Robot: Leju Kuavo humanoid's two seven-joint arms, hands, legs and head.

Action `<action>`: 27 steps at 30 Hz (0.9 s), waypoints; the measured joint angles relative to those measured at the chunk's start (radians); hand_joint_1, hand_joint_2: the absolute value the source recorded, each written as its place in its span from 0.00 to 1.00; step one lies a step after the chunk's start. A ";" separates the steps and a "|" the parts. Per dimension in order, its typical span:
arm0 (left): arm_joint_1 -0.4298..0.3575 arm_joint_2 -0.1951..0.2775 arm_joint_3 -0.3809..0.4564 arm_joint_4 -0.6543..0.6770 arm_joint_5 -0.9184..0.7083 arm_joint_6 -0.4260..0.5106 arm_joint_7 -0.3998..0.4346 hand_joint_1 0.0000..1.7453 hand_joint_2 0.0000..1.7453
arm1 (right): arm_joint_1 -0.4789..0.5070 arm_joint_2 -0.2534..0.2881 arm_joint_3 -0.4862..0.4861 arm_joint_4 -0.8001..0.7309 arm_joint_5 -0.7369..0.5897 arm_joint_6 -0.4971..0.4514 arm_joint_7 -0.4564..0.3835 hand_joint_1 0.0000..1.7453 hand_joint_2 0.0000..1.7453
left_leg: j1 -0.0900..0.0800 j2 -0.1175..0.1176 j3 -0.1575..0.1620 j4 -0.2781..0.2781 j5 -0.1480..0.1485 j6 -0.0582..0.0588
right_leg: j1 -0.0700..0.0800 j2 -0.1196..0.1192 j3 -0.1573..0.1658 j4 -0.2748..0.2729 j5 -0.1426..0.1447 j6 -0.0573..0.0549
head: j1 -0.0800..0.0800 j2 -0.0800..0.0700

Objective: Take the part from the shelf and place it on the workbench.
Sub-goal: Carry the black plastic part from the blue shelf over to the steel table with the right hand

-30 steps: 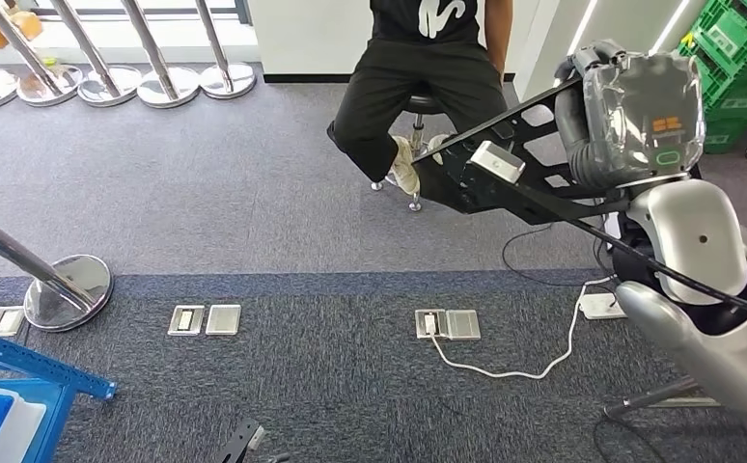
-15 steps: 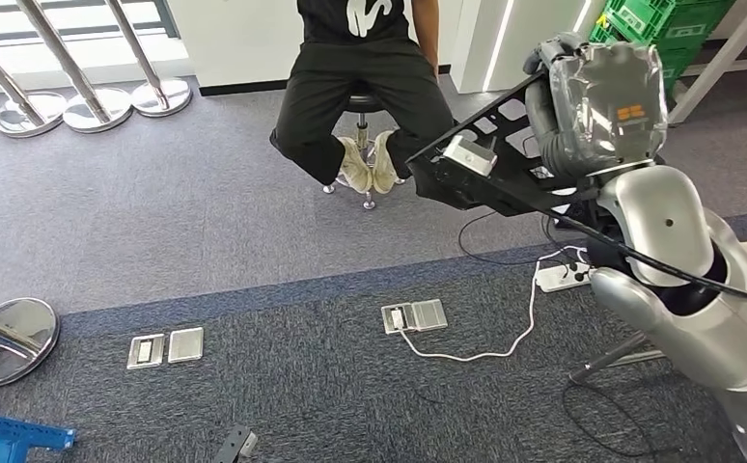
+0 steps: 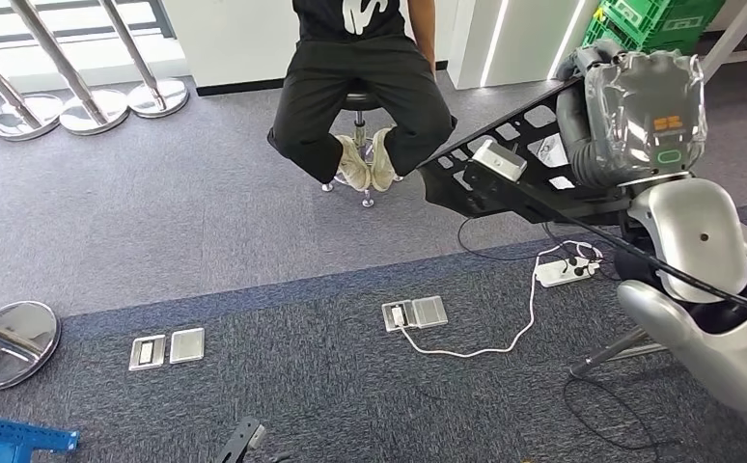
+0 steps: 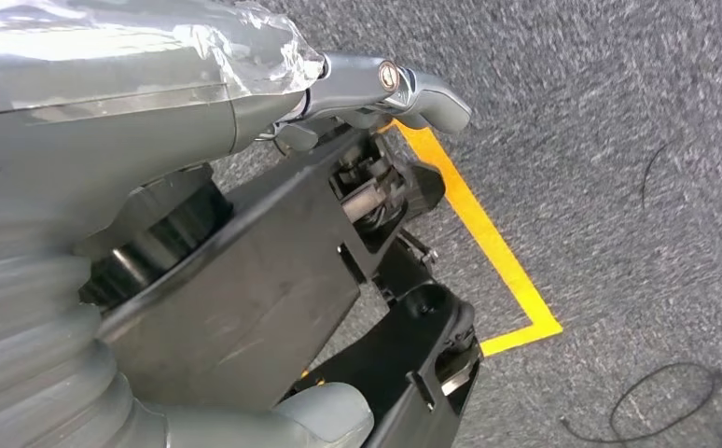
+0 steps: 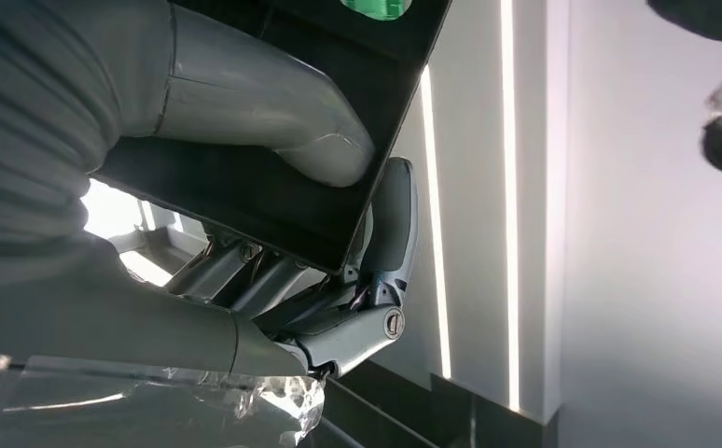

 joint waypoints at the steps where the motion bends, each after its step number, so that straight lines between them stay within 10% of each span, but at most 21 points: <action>1: 0.000 0.000 0.000 0.000 0.000 0.000 0.000 0.00 1.00 | -0.001 0.000 0.000 0.000 0.000 0.000 0.000 1.00 1.00 | 0.001 0.005 0.002 -0.001 -0.001 -0.005 | 0.000 0.007 0.000 -0.002 0.001 -0.007 | -0.002 0.000; 4: -0.001 0.000 0.000 0.000 0.000 0.000 0.000 0.00 1.00 | -0.005 0.000 -0.001 0.000 0.000 0.000 0.000 1.00 1.00 | 0.004 -0.010 -0.014 0.062 -0.046 -0.017 | -0.004 0.020 0.009 -0.014 0.007 -0.027 | -0.013 0.000; 8: 0.002 0.000 0.000 0.000 0.000 0.000 0.000 0.00 1.00 | -0.006 0.002 -0.001 0.000 0.000 0.000 0.000 1.00 1.00 | 0.006 -0.034 -0.123 0.288 -0.139 -0.019 | -0.001 0.045 0.011 -0.012 0.005 -0.040 | -0.037 0.000; 13: 0.001 0.000 0.000 0.000 0.000 0.000 0.000 0.00 1.00 | -0.005 0.002 0.000 0.000 0.000 0.000 0.000 1.00 1.00 | 0.009 -0.069 -0.038 0.063 0.000 -0.008 | 0.001 0.085 0.007 0.005 -0.005 -0.031 | -0.055 0.000; 18: -0.002 0.001 0.000 0.000 0.000 -0.001 0.000 0.00 1.00 | -0.004 0.000 -0.002 0.001 0.000 0.000 0.000 1.00 1.00 | 0.006 -0.062 -0.016 0.004 0.012 0.011 | -0.006 0.094 -0.005 0.020 -0.016 -0.006 | -0.055 0.000; 23: -0.003 0.001 0.000 0.000 0.000 -0.001 0.000 0.00 1.00 | -0.003 -0.002 -0.004 0.001 0.000 0.000 0.000 1.00 1.00 | 0.006 -0.034 -0.009 -0.009 0.016 0.022 | -0.013 0.039 -0.126 0.267 -0.124 0.016 | -0.027 0.000; 25: -0.003 0.001 0.000 0.000 0.000 -0.001 0.000 0.00 1.00 | -0.002 -0.002 -0.004 0.002 0.000 0.000 0.000 1.00 1.00 | 0.007 -0.024 -0.007 -0.008 0.013 0.020 | -0.018 0.032 -0.116 0.238 -0.087 0.020 | -0.019 0.000; 27: -0.003 0.001 0.000 0.000 0.000 -0.001 -0.001 0.00 1.00 | -0.003 -0.002 -0.004 0.003 0.000 0.000 0.000 1.00 1.00 | 0.007 -0.016 -0.002 -0.007 0.008 0.014 | -0.017 0.011 -0.045 0.096 -0.022 0.019 | -0.011 0.000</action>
